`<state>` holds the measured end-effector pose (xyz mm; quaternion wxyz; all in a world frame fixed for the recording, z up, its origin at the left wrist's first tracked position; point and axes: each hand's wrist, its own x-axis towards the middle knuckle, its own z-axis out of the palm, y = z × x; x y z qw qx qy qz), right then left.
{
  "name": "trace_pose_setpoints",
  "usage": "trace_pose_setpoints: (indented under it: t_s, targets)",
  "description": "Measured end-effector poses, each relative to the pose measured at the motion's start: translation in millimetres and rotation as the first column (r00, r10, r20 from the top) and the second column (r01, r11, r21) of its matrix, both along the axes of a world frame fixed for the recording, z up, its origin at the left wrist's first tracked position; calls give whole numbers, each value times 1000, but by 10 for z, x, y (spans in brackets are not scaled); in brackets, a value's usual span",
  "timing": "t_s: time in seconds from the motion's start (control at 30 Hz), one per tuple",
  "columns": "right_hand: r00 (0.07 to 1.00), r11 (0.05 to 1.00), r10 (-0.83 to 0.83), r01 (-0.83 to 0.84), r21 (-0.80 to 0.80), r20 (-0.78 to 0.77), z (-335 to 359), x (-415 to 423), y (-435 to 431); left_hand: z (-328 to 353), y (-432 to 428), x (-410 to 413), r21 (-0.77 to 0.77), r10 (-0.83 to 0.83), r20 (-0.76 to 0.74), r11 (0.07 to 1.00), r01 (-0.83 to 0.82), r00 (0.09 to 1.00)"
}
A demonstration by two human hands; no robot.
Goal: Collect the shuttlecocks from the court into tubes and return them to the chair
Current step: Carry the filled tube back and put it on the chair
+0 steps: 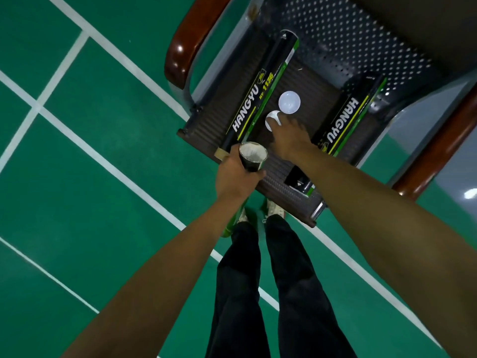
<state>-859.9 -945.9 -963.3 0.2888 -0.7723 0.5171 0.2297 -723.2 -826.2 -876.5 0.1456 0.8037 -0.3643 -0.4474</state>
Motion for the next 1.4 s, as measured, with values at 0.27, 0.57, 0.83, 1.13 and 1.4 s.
trace_pose_setpoints:
  t_s: [0.27, 0.57, 0.83, 1.13, 1.4]
  targets:
    - [1000, 999, 14, -15, -41, -25, -469, 175, -70, -314, -124, 29, -27, -23, 9, 999, 24, 1000]
    - [1000, 998, 4, -3, -63, 12, -562, 225, -132, -435, -223, 49, -30, -30, 24, 999, 31, 999]
    - [795, 854, -476, 521, -19, 376, -191, 204, -173, -167, -382, 58, -5, 14, 6, 1000, -14, 1000]
    - [307, 731, -483, 657, 184, 820, 1729, 158, -441, 878, -896, 50, -138, 48, -56, 989, -55, 997]
    - [480, 893, -108, 432, -127, 871, 3213, 129, -579, 2472, -1343, 69, -429, 48, 5, 902, -42, 999]
